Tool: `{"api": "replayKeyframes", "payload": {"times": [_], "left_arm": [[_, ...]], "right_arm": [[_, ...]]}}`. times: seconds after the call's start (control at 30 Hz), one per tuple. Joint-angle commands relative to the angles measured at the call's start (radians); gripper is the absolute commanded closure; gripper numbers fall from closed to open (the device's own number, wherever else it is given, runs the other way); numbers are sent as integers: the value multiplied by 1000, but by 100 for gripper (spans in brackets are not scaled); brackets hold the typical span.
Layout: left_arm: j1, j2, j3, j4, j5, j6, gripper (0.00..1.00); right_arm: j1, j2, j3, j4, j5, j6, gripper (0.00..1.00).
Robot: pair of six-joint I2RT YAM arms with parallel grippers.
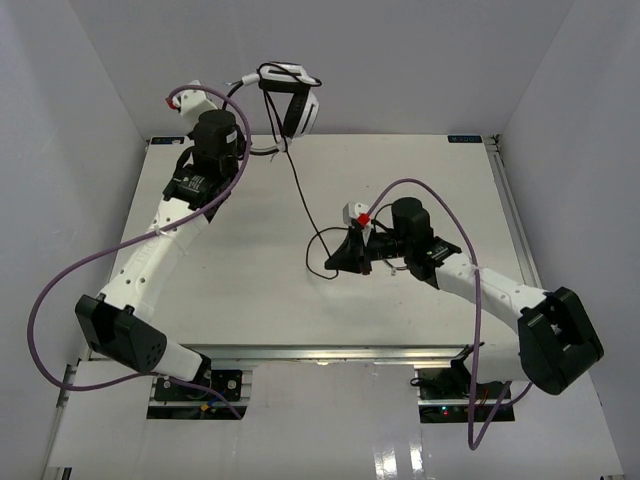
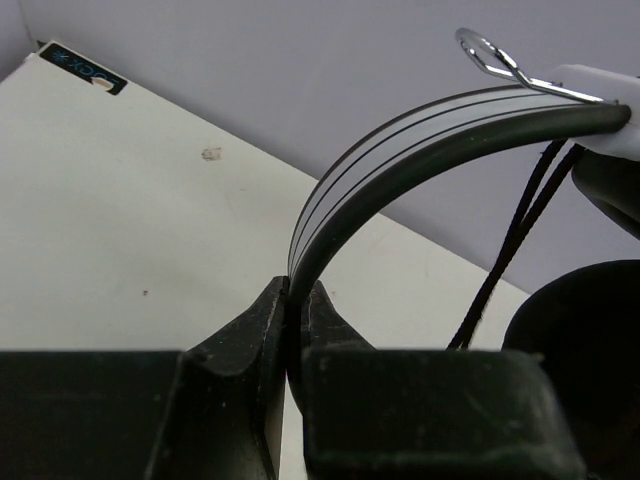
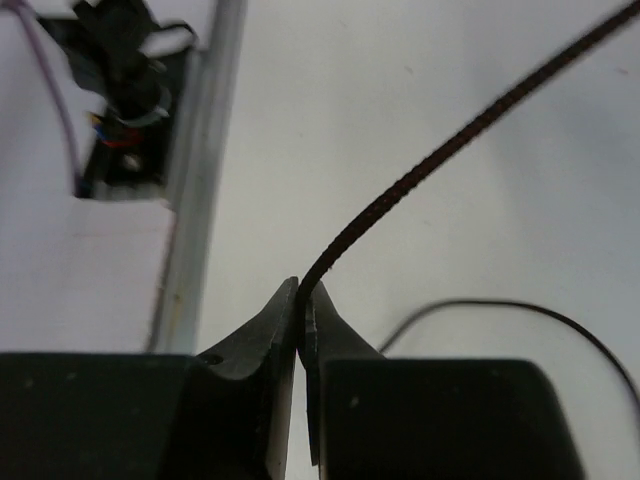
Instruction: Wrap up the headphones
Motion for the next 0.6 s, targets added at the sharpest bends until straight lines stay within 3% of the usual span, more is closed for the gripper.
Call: {"api": "replayKeyframes", "payload": {"times": [0.0, 0.1, 0.2, 0.37, 0.43, 0.57], "left_arm": [[4, -1, -89, 166, -6, 241, 100], [-25, 27, -182, 177, 37, 360, 100], [-67, 43, -262, 174, 91, 418, 100], [-120, 14, -360, 183, 322, 468, 100], [-127, -20, -385, 186, 483, 493, 100], [-133, -78, -441, 177, 663, 543, 100]], "right_arm": [[99, -97, 239, -451, 489, -432, 92], [142, -108, 309, -498, 777, -628, 92], [155, -96, 369, -470, 937, -753, 92], [171, -30, 372, -329, 1120, -880, 92], [169, 8, 346, -279, 1171, -910, 92], [134, 48, 299, -211, 1166, -893, 92]]}}
